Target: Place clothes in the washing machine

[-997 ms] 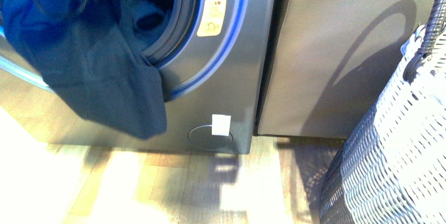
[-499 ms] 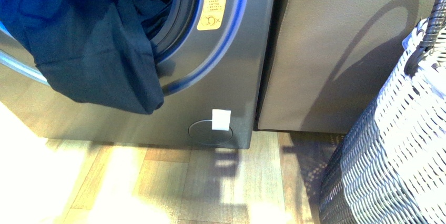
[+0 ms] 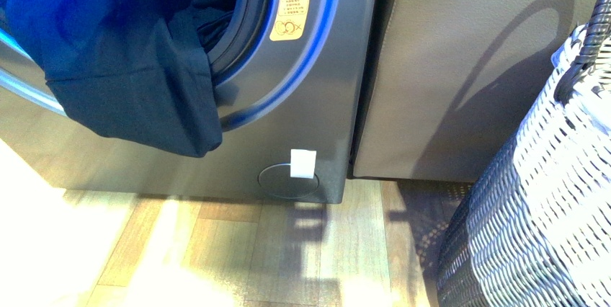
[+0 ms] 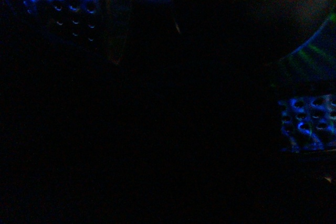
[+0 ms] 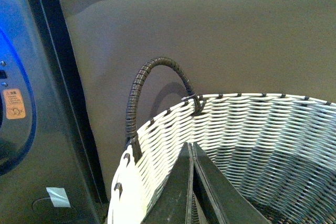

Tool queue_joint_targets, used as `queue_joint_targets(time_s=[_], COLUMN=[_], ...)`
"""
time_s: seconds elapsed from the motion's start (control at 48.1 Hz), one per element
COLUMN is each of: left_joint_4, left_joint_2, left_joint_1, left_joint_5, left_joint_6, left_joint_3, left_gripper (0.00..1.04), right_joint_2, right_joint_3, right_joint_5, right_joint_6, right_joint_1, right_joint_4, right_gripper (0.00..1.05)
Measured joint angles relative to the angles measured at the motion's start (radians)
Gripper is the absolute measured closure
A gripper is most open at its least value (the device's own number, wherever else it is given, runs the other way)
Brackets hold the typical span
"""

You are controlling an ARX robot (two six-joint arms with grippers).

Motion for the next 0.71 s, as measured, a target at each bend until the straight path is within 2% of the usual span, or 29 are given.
queue_joint_targets(time_s=[0.083, 0.166, 0.291, 0.332, 0.353, 0.415, 0.436, 0.478, 0.499, 0.519, 0.54, 0.561, 0.602, 0.706], left_joint_4=[-0.025, -0.041, -0.080, -0.097, -0.097, -0.120, -0.120, -0.130, -0.130, -0.133, -0.138, -0.135, -0.071, 0.052], left_joint_2=[0.000, 0.000, 0.000, 0.000, 0.000, 0.000, 0.000, 0.000, 0.000, 0.000, 0.000, -0.001, -0.051, -0.177], left_joint_1=[0.000, 0.000, 0.000, 0.000, 0.000, 0.000, 0.000, -0.001, -0.001, -0.001, -0.002, -0.002, -0.002, -0.001], left_joint_5=[0.010, 0.013, 0.034, 0.049, 0.049, 0.072, 0.072, 0.082, 0.082, 0.088, 0.093, 0.092, 0.097, 0.106], left_joint_6=[0.000, 0.000, -0.005, -0.007, -0.007, -0.010, -0.010, -0.009, -0.009, -0.011, -0.012, -0.013, -0.026, -0.048], left_joint_3=[0.016, 0.024, 0.027, 0.027, 0.027, 0.027, 0.027, 0.027, 0.027, 0.027, 0.028, 0.024, -0.078, -0.320], left_gripper=[0.94, 0.94, 0.94, 0.87, 0.87, 0.74, 0.74, 0.65, 0.65, 0.61, 0.51, 0.47, 0.37, 0.19], right_joint_2=[-0.039, -0.129, -0.177, -0.177, -0.177, -0.177, -0.177, -0.177, -0.177, -0.177, -0.177, -0.177, -0.177, -0.177], right_joint_3=[0.001, 0.001, 0.001, 0.001, 0.001, 0.001, 0.001, 0.001, 0.001, 0.001, 0.001, 0.001, 0.001, 0.001], right_joint_5=[0.000, 0.000, 0.000, 0.000, 0.000, 0.000, 0.000, 0.000, 0.000, 0.000, 0.000, 0.000, 0.000, 0.000], right_joint_6=[0.000, 0.000, 0.000, 0.000, 0.000, 0.000, 0.000, 0.000, 0.000, 0.000, 0.000, 0.000, 0.000, 0.000], right_joint_1=[0.000, 0.000, 0.000, 0.000, 0.000, 0.000, 0.000, 0.000, 0.000, 0.000, 0.000, 0.000, 0.000, 0.000], right_joint_4=[-0.042, -0.165, -0.179, -0.182, -0.183, -0.183, -0.183, -0.183, -0.183, -0.183, -0.183, -0.183, -0.183, -0.183], right_gripper=[1.02, 1.02, 1.02, 1.02, 1.02, 1.02, 1.02, 1.02, 1.02, 1.02, 1.02, 1.02, 1.02, 1.02])
